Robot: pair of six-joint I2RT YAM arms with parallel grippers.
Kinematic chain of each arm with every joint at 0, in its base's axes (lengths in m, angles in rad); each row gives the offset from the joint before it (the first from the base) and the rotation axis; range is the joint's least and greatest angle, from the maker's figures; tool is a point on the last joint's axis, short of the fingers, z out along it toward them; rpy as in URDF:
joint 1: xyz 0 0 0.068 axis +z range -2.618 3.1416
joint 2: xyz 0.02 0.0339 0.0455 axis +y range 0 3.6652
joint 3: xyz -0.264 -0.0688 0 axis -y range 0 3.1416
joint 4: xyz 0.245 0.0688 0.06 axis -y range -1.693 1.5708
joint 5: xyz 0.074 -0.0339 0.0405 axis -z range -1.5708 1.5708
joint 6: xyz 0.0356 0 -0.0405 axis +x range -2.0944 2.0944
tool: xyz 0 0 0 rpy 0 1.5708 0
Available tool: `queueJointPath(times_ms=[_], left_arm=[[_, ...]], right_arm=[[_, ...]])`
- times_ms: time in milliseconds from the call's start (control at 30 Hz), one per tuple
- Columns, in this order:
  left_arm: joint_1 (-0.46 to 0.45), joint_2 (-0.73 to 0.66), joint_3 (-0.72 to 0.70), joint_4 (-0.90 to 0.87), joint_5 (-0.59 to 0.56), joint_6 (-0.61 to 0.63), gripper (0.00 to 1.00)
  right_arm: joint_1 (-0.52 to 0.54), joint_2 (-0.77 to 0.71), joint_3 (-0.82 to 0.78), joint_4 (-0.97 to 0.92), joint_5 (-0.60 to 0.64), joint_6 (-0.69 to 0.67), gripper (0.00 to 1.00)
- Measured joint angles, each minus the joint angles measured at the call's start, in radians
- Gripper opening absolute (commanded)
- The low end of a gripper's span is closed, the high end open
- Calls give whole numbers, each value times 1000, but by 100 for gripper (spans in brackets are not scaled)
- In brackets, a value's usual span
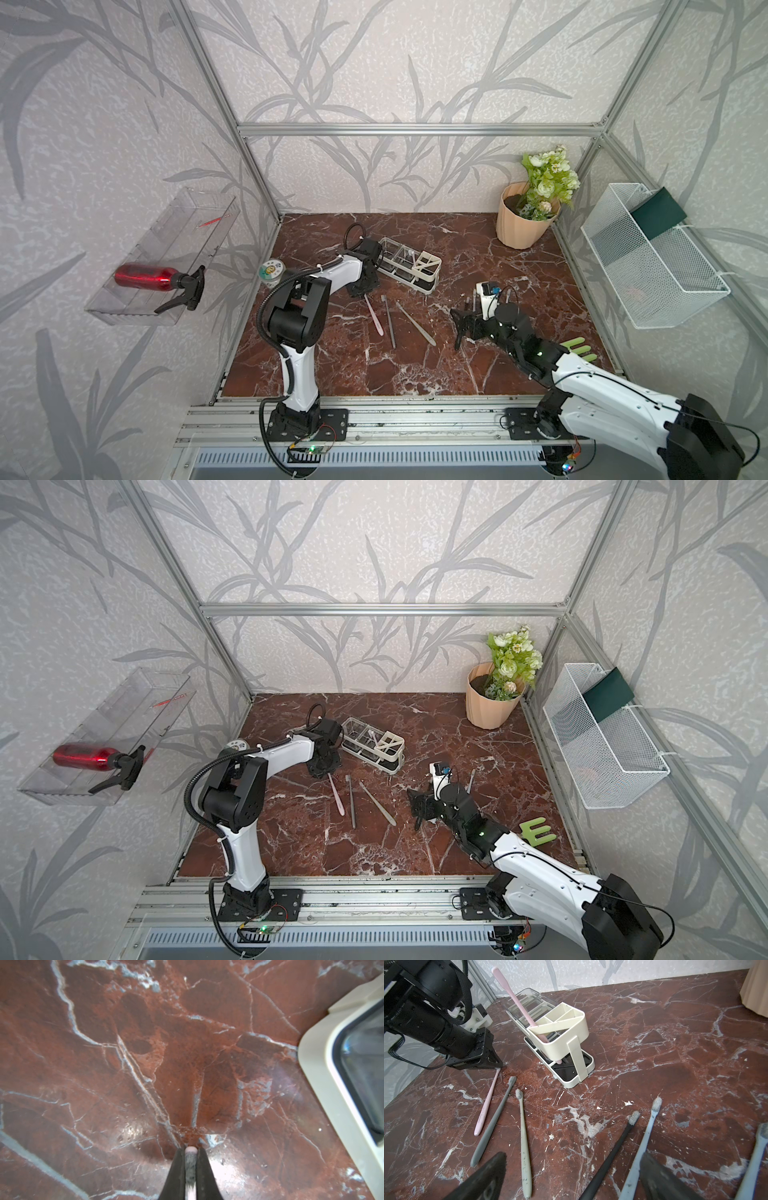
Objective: Place the toothbrush into the toothbrush holder
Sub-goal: Pick up the toothbrush from the center of the board.
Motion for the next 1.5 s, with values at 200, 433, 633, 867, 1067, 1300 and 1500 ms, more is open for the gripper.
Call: queueJointPath(times_ms=[200, 433, 633, 867, 1067, 1300, 1500], left_arm=[[0, -39, -29, -39, 8, 8, 0], [-3, -171, -87, -71, 22, 15, 0], [-12, -237, -105, -75, 39, 18, 0], [-81, -290, -118, -79, 56, -2, 0], [-160, -328, -118, -72, 65, -43, 0], [-222, -383, -118, -40, 82, -100, 0], [-236, -407, -117, -16, 100, -137, 0]], right_arm=[[0, 26, 11, 3, -34, 0, 99], [0, 95, 35, 29, -109, -4, 99], [0, 133, 39, 66, -188, -3, 99], [45, 260, 81, 132, -337, -6, 99], [138, 342, 123, 185, -428, -24, 95], [157, 447, 160, 231, -507, -17, 89], [164, 495, 186, 234, -546, -13, 84]])
